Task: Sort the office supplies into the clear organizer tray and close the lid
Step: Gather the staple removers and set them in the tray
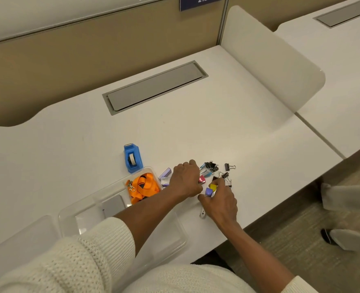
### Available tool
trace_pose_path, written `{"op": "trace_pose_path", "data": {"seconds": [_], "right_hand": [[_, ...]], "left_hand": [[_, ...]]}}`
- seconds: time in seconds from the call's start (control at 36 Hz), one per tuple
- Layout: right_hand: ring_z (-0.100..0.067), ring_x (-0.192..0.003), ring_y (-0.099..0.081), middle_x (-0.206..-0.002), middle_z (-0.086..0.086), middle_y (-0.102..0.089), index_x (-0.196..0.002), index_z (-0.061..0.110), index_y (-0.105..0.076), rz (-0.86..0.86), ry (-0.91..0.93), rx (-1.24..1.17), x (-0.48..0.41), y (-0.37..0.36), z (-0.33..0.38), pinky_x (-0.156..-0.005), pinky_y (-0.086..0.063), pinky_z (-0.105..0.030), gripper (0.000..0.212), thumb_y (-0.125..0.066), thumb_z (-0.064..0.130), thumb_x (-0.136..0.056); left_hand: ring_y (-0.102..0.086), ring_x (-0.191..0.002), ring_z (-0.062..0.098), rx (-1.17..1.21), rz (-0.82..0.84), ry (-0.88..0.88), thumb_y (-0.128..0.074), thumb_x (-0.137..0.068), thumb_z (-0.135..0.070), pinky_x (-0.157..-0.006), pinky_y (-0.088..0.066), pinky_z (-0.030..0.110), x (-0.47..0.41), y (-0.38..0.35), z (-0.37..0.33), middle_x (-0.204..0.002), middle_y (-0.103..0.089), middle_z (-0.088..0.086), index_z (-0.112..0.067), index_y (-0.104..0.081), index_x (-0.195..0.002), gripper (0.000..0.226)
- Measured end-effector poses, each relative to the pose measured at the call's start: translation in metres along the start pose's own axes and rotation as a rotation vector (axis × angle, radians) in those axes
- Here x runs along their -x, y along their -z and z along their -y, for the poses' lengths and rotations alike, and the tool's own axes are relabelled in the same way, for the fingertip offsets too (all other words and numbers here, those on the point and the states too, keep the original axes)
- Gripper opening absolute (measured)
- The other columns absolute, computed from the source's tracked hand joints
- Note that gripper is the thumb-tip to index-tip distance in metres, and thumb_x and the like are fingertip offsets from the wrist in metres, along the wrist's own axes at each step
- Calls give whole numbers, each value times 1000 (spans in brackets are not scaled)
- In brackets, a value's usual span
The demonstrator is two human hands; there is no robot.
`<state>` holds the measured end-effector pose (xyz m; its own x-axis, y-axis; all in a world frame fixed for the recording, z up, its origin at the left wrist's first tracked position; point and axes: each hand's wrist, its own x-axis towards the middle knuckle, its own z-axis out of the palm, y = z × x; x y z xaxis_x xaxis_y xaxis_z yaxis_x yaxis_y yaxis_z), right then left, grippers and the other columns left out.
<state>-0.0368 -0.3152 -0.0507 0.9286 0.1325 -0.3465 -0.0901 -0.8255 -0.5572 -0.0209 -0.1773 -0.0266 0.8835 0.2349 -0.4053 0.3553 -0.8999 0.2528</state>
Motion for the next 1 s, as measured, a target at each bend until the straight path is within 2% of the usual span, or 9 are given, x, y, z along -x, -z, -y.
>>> {"op": "trace_pose_path", "data": {"seconds": [0.17,0.28,0.36,0.47,0.58,0.64,0.83,0.94,1.0], "right_hand": [[-23,-84,-58,-95,-3,-60,-110,24,-54,-16,31,-19,4,10,-15,-73,-39,-31,42,-79,30,-76],[-22,-87,-59,-97,-2,-61,-122,19,-57,-3,11,-9,4,8,-22,-75,-42,-32,52,-79,33,-77],[-23,-87,-59,-97,-3,-61,-123,18,-57,6,11,-11,4,7,-23,-75,-42,-32,53,-80,34,-77],[-24,-87,-59,-99,-5,-63,-122,19,-56,14,1,-19,5,4,-21,-76,-42,-33,54,-80,35,-77],[-26,-95,-62,-106,-5,-65,-129,16,-56,30,-12,-37,5,2,-21,-80,-48,-35,62,-82,37,-77],[-27,-94,-63,-106,-7,-65,-129,15,-56,23,-12,-44,5,2,-21,-77,-47,-33,63,-83,37,-77],[-25,-85,-60,-96,-4,-64,-122,19,-57,13,8,-47,6,6,-22,-74,-43,-31,54,-84,34,-77],[-26,-83,-62,-95,-6,-67,-118,18,-59,-3,18,-85,6,13,-23,-73,-46,-33,50,-84,31,-76],[-27,-83,-64,-95,-7,-68,-118,18,-60,-7,29,-122,8,20,-21,-72,-46,-32,47,-83,29,-77]], "left_hand": [[-63,-99,31,-9,47,-39,-78,-80,-24,-71,-42,34,0,0,-4,-117,-58,16,-4,-46,-128,60],[-61,-107,32,-11,44,-36,-75,-82,-25,-72,-43,35,0,-2,-8,-125,-53,17,-5,-42,-136,66],[-59,-110,33,25,49,-16,-73,-86,-28,-74,-45,36,1,-4,-11,-129,-51,17,-4,-40,-139,67],[-62,-105,31,56,45,22,-77,-83,-21,-72,-46,35,4,0,-14,-126,-52,17,-3,-40,-136,67],[-64,-102,32,0,56,0,-77,-81,-15,-69,-44,36,6,4,-16,-118,-58,17,-5,-41,-134,65],[-64,-99,31,-24,62,-15,-78,-81,-15,-68,-43,36,7,4,-16,-113,-62,15,-6,-42,-131,62],[-62,-103,33,10,65,-16,-77,-82,-12,-69,-42,36,12,6,-12,-112,-64,15,-7,-47,-126,54],[-58,-90,30,110,46,8,-74,-82,-14,-63,-41,36,18,11,-8,-107,-64,14,-11,-47,-117,45],[-59,-90,31,163,19,18,-73,-82,-16,-62,-41,36,22,16,-5,-105,-64,13,-12,-46,-115,42]]}}
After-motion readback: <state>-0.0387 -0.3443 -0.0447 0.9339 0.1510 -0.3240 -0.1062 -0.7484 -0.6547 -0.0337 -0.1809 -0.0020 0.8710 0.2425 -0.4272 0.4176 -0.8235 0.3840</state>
